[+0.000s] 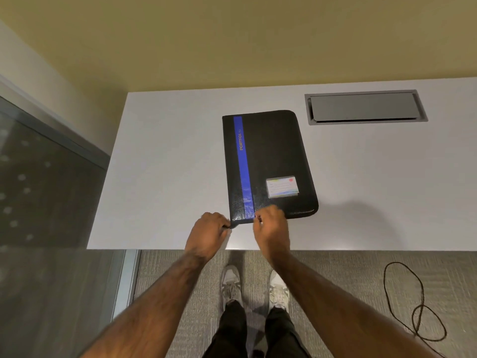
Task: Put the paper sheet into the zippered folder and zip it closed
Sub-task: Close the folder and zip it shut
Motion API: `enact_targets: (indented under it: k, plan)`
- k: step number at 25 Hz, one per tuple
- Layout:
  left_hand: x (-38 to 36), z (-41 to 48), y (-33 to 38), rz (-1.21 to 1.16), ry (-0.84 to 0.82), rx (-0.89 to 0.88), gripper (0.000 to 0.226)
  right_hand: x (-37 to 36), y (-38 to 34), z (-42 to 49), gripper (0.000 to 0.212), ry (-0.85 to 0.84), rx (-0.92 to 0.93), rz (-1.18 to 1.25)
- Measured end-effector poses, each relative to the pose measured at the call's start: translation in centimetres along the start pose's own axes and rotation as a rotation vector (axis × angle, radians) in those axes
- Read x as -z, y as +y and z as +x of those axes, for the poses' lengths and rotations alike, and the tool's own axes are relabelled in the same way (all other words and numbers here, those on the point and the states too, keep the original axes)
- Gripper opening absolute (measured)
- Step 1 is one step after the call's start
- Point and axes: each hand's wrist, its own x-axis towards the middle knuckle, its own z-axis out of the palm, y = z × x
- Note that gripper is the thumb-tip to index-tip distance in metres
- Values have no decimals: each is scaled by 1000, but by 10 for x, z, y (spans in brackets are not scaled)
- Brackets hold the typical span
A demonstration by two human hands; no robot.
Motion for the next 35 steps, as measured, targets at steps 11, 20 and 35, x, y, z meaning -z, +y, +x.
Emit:
enact_targets:
  k: [11,20,35]
  plan:
    - [-8,7,-6,-278,-102,154,14,-22,-56,-9,18,-476,-281,12]
    - [-2,10,-14,-372,-143,171,18,-24,-58,-9,18,-448,-375,36]
    - [10,6,-9,-98,-88,69,14,-15,-24,-9,21,-245,-245,-127]
